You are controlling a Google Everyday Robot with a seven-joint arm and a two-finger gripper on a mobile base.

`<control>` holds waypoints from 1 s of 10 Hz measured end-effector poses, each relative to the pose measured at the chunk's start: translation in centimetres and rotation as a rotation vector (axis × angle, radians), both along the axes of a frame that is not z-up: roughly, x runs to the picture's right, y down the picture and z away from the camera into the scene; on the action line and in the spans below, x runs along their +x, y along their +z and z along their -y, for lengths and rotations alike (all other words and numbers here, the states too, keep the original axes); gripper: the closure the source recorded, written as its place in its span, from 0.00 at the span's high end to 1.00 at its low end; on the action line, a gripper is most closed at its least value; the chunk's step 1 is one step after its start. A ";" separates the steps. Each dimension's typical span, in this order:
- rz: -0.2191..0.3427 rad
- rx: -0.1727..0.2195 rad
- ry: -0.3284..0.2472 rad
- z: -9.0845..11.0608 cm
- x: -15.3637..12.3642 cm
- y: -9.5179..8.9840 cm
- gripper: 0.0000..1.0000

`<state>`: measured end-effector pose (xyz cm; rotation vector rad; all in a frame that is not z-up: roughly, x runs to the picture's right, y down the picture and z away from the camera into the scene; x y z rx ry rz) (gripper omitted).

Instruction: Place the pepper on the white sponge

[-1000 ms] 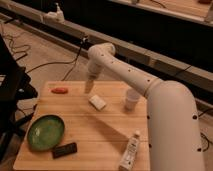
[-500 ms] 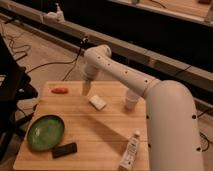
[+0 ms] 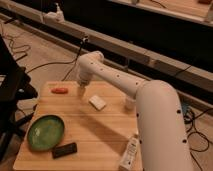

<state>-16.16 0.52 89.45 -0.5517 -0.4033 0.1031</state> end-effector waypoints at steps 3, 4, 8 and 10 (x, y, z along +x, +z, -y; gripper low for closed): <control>0.049 -0.007 0.008 -1.5 -4.4 1.9 0.80; 0.068 -0.007 0.010 -1.8 -5.7 2.6 0.80; 0.161 -0.015 0.048 -2.0 -10.8 4.5 0.80; 0.161 -0.014 0.051 -1.9 -10.6 4.6 0.80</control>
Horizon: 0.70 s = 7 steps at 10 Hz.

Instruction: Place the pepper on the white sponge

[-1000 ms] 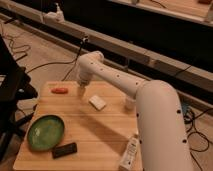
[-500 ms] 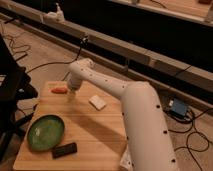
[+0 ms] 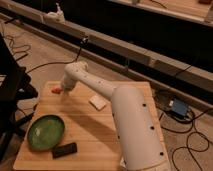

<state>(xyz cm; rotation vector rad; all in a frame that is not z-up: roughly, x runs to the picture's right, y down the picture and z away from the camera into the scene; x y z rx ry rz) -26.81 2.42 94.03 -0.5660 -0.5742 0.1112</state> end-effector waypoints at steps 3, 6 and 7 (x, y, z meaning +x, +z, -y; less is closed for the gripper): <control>-0.025 0.002 0.021 0.6 0.9 0.3 0.80; -0.085 0.026 0.125 3.1 3.6 2.8 0.80; -0.093 0.034 0.150 3.7 3.9 3.6 0.80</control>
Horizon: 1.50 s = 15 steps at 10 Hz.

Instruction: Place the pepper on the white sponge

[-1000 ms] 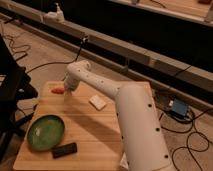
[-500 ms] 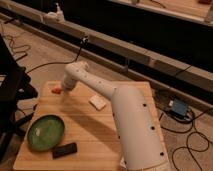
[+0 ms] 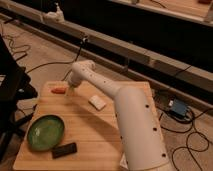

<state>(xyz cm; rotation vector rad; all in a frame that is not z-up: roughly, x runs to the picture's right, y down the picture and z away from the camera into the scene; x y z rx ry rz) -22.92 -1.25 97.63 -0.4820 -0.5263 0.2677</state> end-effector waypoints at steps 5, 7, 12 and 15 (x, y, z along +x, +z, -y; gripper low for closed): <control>0.030 -0.006 0.134 -0.1 -1.1 3.4 0.80; 0.063 -0.025 0.190 -1.1 -2.0 4.8 0.80; 0.151 -0.066 0.173 -3.8 -5.8 5.3 0.41; 0.177 -0.059 0.118 -3.9 -6.9 4.5 0.13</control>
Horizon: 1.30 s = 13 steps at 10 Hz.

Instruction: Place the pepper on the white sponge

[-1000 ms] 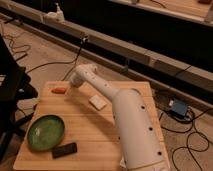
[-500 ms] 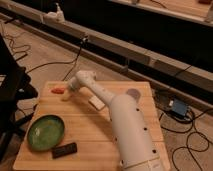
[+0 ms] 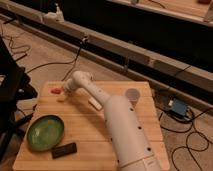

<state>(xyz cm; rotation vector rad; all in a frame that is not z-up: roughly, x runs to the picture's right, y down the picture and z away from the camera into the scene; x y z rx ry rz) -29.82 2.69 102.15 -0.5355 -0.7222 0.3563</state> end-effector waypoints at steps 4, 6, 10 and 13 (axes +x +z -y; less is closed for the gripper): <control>-0.031 0.040 -0.096 1.4 1.0 -1.2 0.00; -0.070 0.046 -0.127 2.6 2.8 -2.2 0.00; -0.164 -0.016 -0.199 4.1 9.0 -5.8 0.00; -0.250 -0.078 -0.205 5.2 15.3 -9.1 0.00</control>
